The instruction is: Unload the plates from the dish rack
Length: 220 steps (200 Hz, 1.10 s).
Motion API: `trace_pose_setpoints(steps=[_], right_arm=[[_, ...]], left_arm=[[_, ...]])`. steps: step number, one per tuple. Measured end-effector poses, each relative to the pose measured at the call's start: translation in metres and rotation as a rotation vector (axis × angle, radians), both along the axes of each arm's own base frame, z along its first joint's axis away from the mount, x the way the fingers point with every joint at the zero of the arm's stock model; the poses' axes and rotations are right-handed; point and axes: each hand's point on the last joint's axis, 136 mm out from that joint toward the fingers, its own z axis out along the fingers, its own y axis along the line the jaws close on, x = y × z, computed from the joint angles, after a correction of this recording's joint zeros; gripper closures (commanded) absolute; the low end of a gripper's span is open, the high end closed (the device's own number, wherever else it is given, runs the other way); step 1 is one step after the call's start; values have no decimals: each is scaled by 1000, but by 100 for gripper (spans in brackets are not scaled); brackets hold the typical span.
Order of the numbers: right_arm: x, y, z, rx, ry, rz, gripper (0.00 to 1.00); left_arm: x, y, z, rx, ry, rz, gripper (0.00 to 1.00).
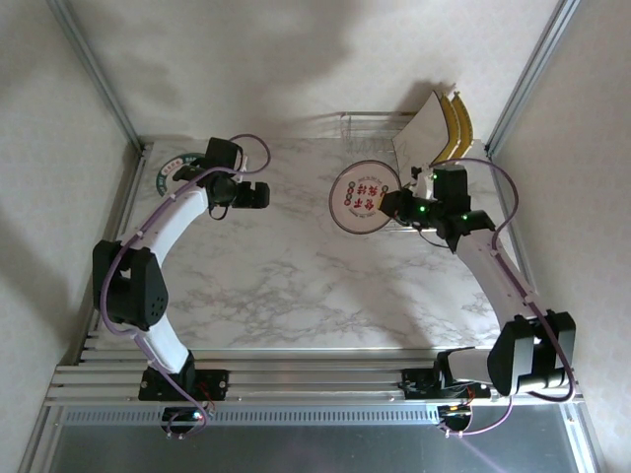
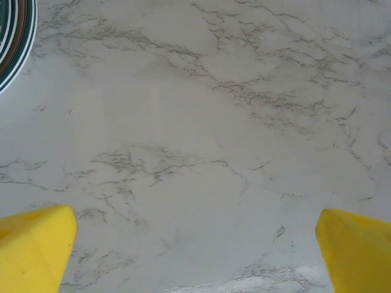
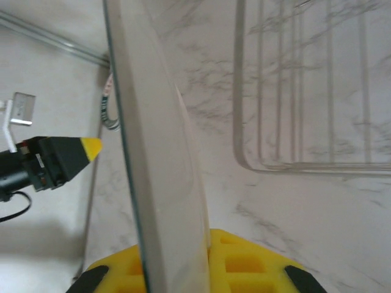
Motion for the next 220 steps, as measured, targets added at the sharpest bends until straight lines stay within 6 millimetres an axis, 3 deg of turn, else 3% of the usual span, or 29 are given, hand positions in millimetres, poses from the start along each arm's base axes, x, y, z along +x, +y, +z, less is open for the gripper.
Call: trace_pose_setpoints(steps=[51,109,142,196,220], right_arm=[[9,21,-4,149,-13,74,100],[22,35,-15,232,-12,133,100],[31,44,-21,261,5,171,100],[48,76,-11,278,-27,244,100],[53,90,-11,298,-25,275,100]], left_arm=[[-1,-11,2,-53,1,-28,0],[-4,-75,32,-460,-66,-196,0],[-9,-101,45,-667,-86,-266,0],[-10,-118,64,-851,-111,-309,6],[-8,-121,72,-887,-131,-327,15]])
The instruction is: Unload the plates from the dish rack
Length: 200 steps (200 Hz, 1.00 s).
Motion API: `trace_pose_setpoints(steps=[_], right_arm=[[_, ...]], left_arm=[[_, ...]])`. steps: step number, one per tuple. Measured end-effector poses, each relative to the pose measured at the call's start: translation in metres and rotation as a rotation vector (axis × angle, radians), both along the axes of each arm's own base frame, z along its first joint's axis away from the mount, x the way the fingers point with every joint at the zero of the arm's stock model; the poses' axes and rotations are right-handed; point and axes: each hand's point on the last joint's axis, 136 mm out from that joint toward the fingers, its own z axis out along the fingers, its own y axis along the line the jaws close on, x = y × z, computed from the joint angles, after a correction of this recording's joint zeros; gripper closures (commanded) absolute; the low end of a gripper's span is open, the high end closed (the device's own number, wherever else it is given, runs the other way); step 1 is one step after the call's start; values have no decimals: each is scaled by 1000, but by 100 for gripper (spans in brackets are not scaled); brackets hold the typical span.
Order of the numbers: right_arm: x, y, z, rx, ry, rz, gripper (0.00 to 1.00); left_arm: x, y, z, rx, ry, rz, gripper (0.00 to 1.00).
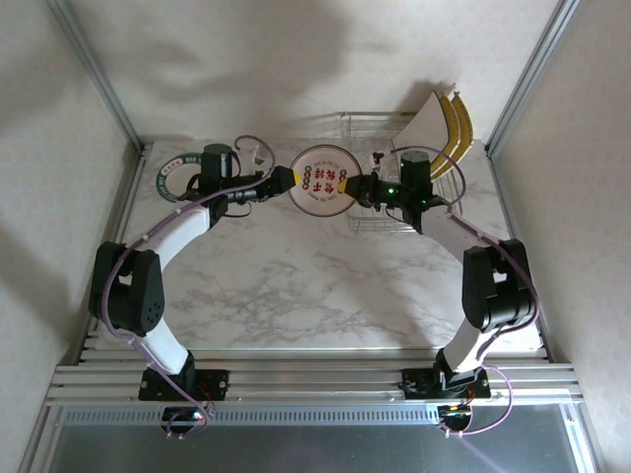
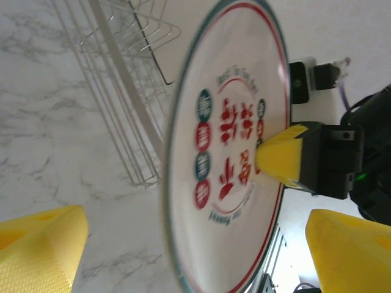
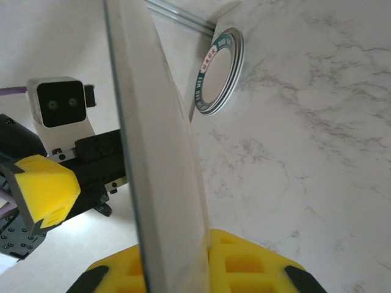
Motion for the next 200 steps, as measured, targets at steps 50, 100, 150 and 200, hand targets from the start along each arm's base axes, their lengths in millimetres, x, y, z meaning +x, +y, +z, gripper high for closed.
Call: trace_pose_setpoints(steps=[50,100,150,200], right_arm=[[7,10,-11,16,38,4,100],[8,15,-2,26,13,14,100],[10,15,2,32,-8,13,100],[15,16,8,14,-19,-4,24]], left_arm=[[7,-5,-15,-33,56,-8,50],[10,-8,-9,-70,45,-19,70],[15,-7,-13,-100,82,-8,100],[15,-8,-10,-138,70,-5,100]])
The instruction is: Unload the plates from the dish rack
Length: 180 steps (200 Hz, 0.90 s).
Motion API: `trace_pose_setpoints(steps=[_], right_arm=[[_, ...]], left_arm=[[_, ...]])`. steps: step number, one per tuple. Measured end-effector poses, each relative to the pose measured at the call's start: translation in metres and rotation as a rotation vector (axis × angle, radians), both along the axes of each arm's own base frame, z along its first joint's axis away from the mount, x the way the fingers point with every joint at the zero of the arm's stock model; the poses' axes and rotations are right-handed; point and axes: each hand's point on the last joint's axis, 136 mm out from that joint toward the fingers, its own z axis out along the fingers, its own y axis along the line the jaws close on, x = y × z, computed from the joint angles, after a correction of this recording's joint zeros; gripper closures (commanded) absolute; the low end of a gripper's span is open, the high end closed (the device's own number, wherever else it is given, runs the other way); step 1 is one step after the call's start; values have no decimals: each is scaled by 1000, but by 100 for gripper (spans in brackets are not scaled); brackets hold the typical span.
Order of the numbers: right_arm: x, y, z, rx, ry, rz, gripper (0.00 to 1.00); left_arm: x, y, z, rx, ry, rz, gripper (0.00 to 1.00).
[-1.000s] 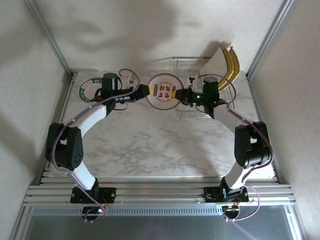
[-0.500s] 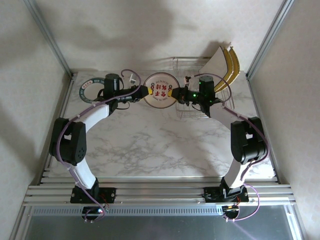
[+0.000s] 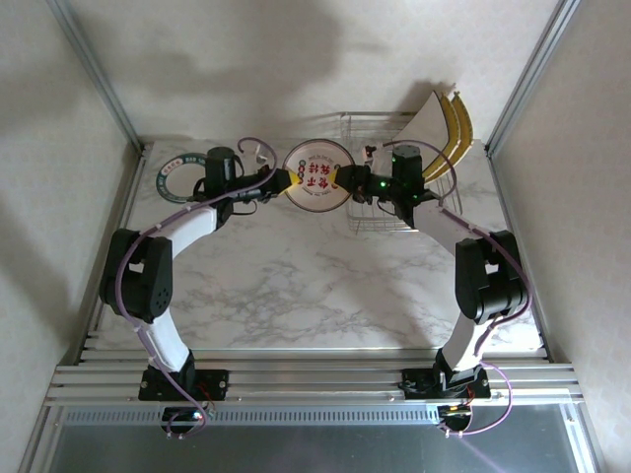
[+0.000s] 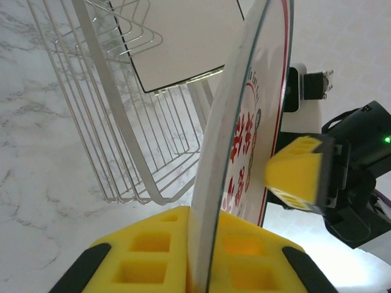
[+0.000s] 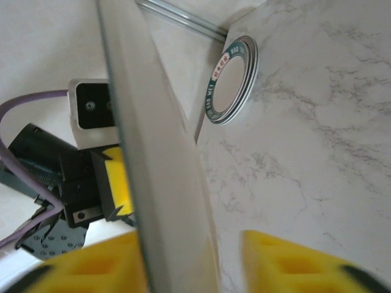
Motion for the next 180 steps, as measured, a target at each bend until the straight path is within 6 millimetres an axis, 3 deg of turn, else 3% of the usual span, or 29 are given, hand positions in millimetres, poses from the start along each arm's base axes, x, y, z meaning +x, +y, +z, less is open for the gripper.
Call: trace_pose_setpoints(steps=[30,58,110,143,180], right_arm=[[7,-6,-6,-73,6,-42,1],[16,-24,-7,-221,0,-116,1],[14,-101,37,-591,-135,-315,1],[1,-155,50,-847,-150,-400,1],[-13,-193,33,-1030,-90,-409,1]], left_arm=[[3,3,0,-28,11,14,100],[8,13,1,-45,11,49,100],[17,49,-15,-16,53,199,100],[20,94,-8,11,35,374,100],[16,181,-11,17,49,671,100]])
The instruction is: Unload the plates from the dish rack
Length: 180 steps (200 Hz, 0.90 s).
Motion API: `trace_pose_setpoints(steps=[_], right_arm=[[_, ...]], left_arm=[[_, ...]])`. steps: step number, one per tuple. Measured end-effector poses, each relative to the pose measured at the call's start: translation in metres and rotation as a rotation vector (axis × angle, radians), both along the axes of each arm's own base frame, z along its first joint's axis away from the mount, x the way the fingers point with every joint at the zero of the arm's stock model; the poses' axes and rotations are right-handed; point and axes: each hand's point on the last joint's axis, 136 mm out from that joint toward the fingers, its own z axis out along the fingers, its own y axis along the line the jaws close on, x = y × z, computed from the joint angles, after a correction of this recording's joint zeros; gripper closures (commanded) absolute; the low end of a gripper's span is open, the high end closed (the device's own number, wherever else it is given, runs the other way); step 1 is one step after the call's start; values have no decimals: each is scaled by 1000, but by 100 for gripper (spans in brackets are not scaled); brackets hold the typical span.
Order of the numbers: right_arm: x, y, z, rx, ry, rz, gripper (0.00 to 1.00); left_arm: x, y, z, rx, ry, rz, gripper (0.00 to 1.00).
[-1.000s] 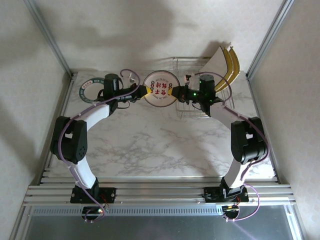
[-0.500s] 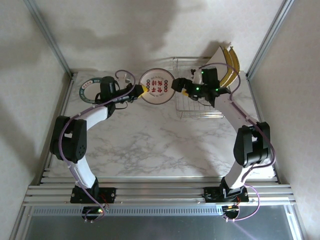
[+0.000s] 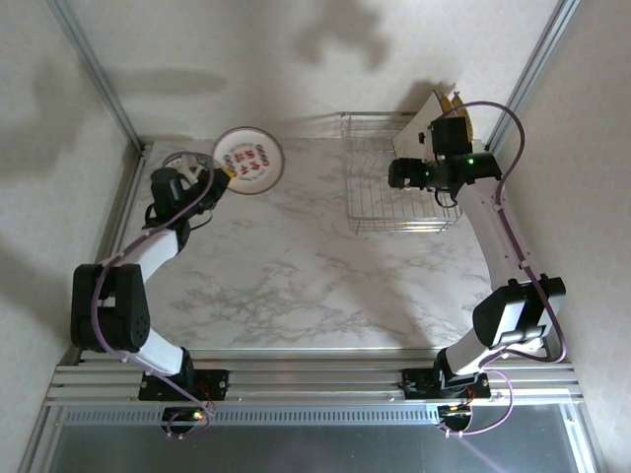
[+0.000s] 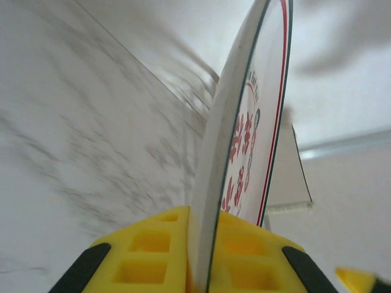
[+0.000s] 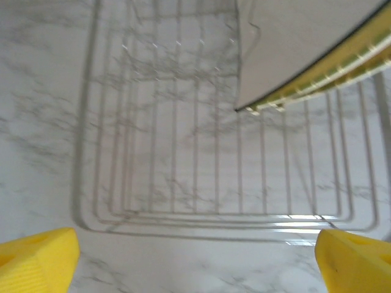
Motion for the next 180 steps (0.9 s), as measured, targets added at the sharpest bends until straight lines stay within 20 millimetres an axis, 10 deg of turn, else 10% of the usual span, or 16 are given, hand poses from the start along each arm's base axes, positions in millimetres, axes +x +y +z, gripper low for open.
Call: trace_pose_setpoints(steps=[73,180], right_arm=[[-7,-12,-19,-89,75,9,1],[9,-6,-48,-101,148,36,1]], left_arm=[[0,122,-25,24,73,366,100],[48,172,-99,7,222,471,100]])
